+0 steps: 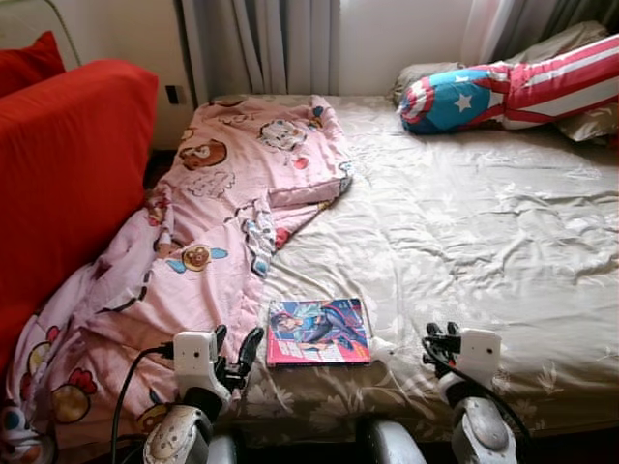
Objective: Clean up the room
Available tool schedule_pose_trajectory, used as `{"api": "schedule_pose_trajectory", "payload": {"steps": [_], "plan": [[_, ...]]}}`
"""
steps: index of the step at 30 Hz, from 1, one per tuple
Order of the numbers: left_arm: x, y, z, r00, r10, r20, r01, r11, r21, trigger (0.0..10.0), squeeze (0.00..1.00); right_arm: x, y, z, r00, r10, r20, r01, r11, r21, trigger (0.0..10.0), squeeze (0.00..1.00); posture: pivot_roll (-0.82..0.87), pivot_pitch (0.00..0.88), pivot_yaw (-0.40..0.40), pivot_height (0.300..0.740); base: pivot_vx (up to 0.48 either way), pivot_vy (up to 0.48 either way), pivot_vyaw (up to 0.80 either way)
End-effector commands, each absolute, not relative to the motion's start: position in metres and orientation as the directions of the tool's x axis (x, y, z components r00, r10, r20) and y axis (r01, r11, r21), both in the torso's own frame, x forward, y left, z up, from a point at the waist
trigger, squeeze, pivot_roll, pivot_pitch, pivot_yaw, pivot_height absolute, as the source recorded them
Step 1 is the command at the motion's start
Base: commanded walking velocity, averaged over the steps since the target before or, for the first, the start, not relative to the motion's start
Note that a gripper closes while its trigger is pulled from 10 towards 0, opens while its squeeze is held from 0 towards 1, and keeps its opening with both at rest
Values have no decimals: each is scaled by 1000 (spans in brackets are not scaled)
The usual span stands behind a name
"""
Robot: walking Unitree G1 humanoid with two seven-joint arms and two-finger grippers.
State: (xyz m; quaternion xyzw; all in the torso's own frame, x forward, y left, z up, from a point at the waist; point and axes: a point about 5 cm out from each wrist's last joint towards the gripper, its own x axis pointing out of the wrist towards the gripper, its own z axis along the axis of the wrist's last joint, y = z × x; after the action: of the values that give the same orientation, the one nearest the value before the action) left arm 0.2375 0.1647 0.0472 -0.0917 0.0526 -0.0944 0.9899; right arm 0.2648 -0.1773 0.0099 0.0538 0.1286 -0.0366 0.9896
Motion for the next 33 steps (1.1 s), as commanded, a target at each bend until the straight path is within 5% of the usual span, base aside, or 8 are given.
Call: {"api": "schedule_pose_trajectory", "payload": {"steps": [1,2,6,24,25,26,27,33], "plan": [[239,164,52,975,-206,-78,190,965,-179,10000,0,266,-185,7,954,-85,-287,122,986,113,10000,0,-25,64,-26,595,0,0,0],[240,163,54,974,-212,-73,197,964,-177,10000,0,271,-188,5,946,-89,-313,137,981,136,10000,0,-14,85,-15,595,0,0,0],[242,162,58,972,-225,-65,211,962,-173,10000,0,281,-189,3,927,-77,-367,153,971,183,10000,1000,5,112,-7,595,0,0,0],[214,168,72,970,-224,-94,207,966,-157,10000,0,309,-173,11,900,40,-435,85,961,263,10000,1000,93,254,11,595,0,0,0],[213,168,72,970,-222,-98,205,966,-158,10000,0,309,-171,10,897,57,-438,73,959,274,10000,929,95,257,11,595,0,0,0],[212,168,72,970,-221,-102,204,966,-158,10000,0,309,-170,10,895,70,-441,62,958,279,10000,169,99,260,11,595,0,0,0],[210,168,72,970,-221,-103,203,966,-158,10000,0,309,-169,10,893,79,-444,55,958,281,10000,0,103,264,11,595,0,0,0],[204,166,75,970,-218,-111,200,967,-158,10000,0,312,-169,12,890,106,-444,30,957,289,10000,0,113,278,8,595,0,0,0]]}}
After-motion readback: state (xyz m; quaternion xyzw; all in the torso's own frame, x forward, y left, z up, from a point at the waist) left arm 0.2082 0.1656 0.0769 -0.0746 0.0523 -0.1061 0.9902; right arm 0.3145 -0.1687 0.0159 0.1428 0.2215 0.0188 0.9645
